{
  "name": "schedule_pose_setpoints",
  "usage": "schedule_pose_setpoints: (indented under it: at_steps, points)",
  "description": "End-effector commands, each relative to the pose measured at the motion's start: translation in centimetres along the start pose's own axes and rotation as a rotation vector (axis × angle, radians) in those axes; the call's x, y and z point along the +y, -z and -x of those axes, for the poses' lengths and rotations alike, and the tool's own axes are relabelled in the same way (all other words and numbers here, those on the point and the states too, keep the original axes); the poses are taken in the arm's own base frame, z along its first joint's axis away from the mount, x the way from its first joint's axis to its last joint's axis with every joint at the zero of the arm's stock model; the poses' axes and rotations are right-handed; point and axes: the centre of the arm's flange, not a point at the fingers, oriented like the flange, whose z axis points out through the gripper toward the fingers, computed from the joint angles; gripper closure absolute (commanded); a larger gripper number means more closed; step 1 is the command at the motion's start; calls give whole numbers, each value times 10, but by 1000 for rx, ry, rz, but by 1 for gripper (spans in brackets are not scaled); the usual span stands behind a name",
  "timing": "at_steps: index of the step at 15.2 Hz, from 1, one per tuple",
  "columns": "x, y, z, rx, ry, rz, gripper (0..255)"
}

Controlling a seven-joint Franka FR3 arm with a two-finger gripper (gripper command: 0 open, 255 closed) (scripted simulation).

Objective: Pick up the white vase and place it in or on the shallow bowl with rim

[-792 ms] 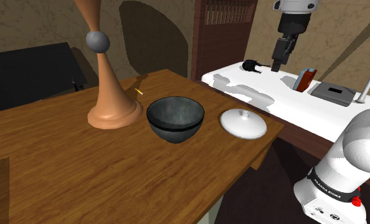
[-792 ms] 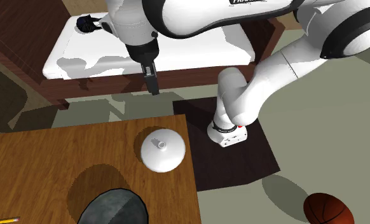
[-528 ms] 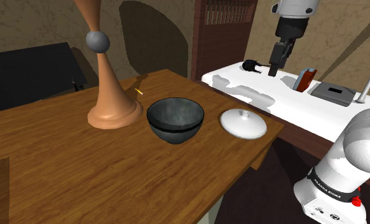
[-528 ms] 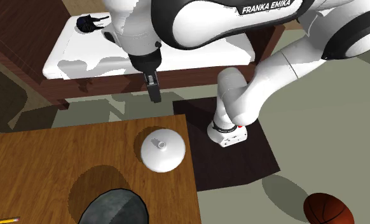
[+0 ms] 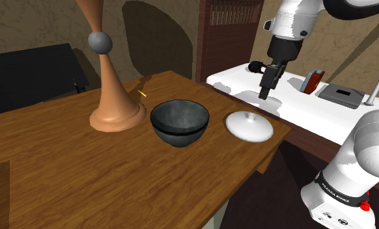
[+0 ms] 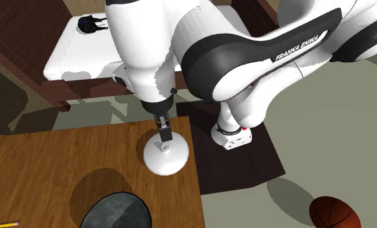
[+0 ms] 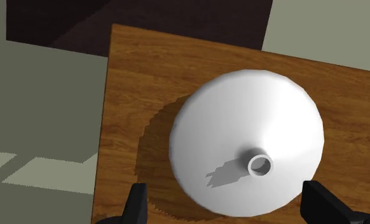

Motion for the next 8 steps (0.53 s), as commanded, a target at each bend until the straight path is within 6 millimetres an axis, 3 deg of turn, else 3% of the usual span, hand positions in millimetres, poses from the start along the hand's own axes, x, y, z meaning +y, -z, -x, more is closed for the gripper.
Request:
schedule_pose_setpoints:
  at_steps: [1,3,8]
  points:
    - [-23,-15,1,14,8,-10,0]
    - [-42,-23,2,25,16,-17,0]
    - [-43,-50,1,25,16,-17,0]
